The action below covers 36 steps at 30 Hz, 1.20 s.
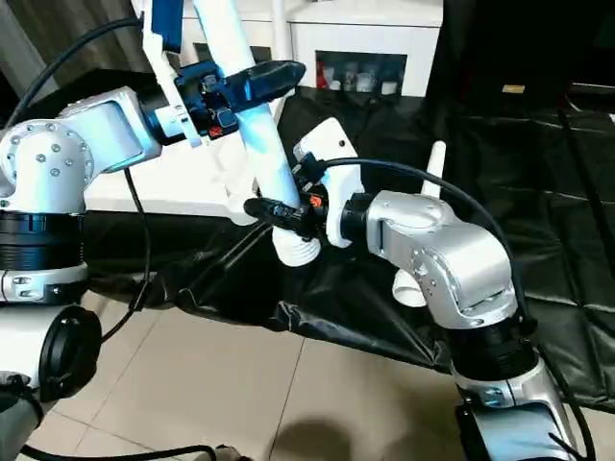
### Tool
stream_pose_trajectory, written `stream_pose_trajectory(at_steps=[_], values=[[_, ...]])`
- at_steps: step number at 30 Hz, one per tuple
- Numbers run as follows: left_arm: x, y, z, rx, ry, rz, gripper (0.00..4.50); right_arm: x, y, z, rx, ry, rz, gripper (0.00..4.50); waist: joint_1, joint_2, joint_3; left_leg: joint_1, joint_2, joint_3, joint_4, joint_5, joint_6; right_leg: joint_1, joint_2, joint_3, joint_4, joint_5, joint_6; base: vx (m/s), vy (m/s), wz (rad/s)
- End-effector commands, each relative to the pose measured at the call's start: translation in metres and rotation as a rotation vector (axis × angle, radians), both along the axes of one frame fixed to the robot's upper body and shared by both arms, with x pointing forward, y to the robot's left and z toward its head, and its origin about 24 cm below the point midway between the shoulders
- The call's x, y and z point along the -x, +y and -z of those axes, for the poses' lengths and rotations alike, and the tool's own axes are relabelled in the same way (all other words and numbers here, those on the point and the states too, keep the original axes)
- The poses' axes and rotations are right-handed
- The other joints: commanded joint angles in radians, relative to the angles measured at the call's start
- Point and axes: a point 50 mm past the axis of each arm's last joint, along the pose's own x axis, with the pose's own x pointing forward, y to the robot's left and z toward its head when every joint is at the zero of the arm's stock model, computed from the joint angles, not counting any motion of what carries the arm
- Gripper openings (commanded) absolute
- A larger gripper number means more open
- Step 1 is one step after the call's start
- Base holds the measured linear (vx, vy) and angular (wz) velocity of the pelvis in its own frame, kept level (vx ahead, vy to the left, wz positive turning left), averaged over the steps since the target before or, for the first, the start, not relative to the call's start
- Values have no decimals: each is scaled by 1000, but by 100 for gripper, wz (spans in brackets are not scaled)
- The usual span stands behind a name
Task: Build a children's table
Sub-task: Pick table leg
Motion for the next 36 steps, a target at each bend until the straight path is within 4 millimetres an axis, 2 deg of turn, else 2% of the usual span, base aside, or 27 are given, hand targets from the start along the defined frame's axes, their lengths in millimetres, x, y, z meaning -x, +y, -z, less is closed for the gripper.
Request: stream_pose_trajectory(at_steps=[1,2,3,4,8,10,12,20,23,29,32,36], values=[[-3,6,-5,-11,-9,-41,191,-8,-2,-9,-18,-52,58,186,-2,-23,-76,1,5,3,-59,-60,-13,68,-56,32,-75,-106,-162,0,0,0],[-3,5,-5,-17,-13,-38,180,-10,-3,-9,-31,-36,67,242,-2,-23,-77,2,5,3,-59,-59,-13,68,-56,33,-74,-112,-159,0,0,0],[-3,5,-6,-17,-14,-37,174,-10,-3,-9,-33,-33,67,256,-1,-24,-77,3,5,3,-60,-57,-12,68,-55,33,-75,-111,-159,0,0,0],[-3,5,-6,-19,-15,-35,170,-11,-4,-9,-40,-15,73,256,0,-22,-77,3,7,3,-60,-56,-14,67,-56,33,-74,-108,-160,0,0,0],[-2,3,-7,-34,-22,-27,167,-11,-5,-9,-26,2,55,303,2,-23,-80,2,7,3,-58,-32,-11,69,-54,33,-68,-44,-166,0,0,0],[-2,3,-7,-37,-23,-26,166,-9,-4,-9,-10,2,42,309,3,-22,-80,1,6,3,-58,-31,-11,69,-54,32,-67,-31,-170,0,0,0],[-3,2,-7,-40,-22,-22,165,-9,-3,-9,9,3,34,337,3,-23,-79,1,6,3,-58,-34,-12,71,-54,32,-67,-34,-169,0,0,0],[-6,1,-7,-41,-9,-4,164,-5,-6,-8,61,51,7,341,3,-23,-78,2,5,3,-58,-42,-14,72,-54,33,-71,-63,-162,0,0,0],[-7,1,-6,-34,5,4,164,-5,-9,-12,32,81,17,341,3,-23,-80,1,5,3,-56,-28,-12,73,-54,33,-67,-31,-171,0,0,0],[-11,5,-5,26,94,4,164,-4,-14,-21,-51,136,-1,341,4,-23,-80,1,3,2,-55,-30,-11,74,-54,31,-66,-24,-185,0,0,0],[-12,7,-4,49,132,8,164,-4,-16,-23,-57,146,-8,341,6,-22,-80,3,4,2,-57,-39,-14,73,-55,32,-69,-45,-183,0,0,0],[-15,10,-1,91,196,14,164,-2,-19,-25,-61,167,-18,341,6,-23,-81,3,2,2,-55,-33,-14,74,-54,32,-68,-24,-183,0,0,0]])
